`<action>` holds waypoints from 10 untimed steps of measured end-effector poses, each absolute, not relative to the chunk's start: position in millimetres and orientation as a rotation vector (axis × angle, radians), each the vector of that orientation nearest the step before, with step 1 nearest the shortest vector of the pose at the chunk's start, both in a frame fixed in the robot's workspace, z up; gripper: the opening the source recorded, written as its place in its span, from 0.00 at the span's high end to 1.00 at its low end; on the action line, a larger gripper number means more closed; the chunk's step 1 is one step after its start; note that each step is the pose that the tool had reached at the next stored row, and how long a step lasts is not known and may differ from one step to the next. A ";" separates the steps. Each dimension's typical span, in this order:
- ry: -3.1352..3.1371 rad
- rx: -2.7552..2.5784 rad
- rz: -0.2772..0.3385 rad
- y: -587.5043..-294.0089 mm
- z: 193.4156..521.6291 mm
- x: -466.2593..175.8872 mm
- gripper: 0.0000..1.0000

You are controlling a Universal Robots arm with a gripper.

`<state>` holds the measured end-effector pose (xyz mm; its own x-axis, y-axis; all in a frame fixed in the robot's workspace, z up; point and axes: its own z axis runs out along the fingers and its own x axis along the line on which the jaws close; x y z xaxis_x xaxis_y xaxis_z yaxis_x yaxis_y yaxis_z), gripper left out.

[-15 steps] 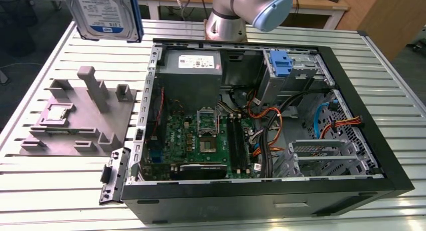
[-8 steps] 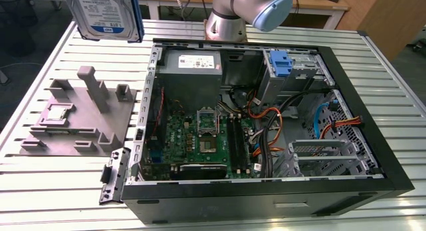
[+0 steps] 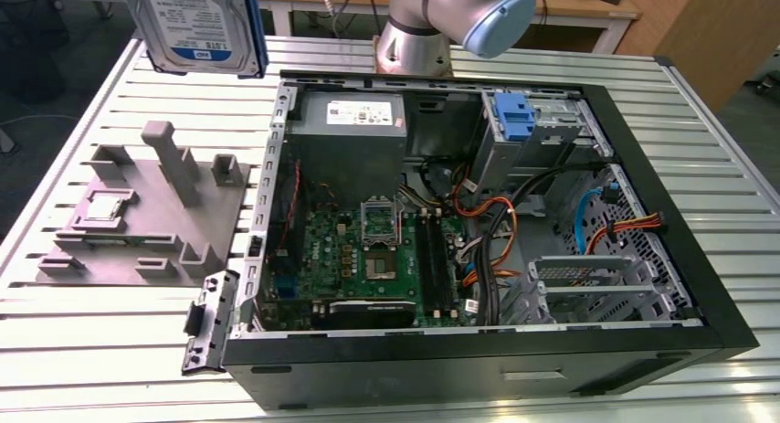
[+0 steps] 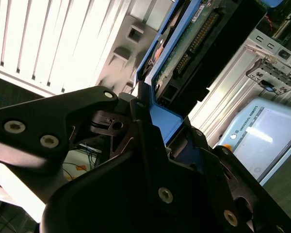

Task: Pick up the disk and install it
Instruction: 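Pick up the disk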

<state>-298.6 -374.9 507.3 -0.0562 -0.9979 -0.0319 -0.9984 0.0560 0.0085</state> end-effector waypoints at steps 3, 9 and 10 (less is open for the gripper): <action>2.270 -2.146 0.044 -374.9 507.3 -296.9 0.64; 2.270 -2.146 0.044 -374.9 507.3 -294.5 0.64; 2.270 -2.146 0.044 -375.0 507.3 -294.4 0.64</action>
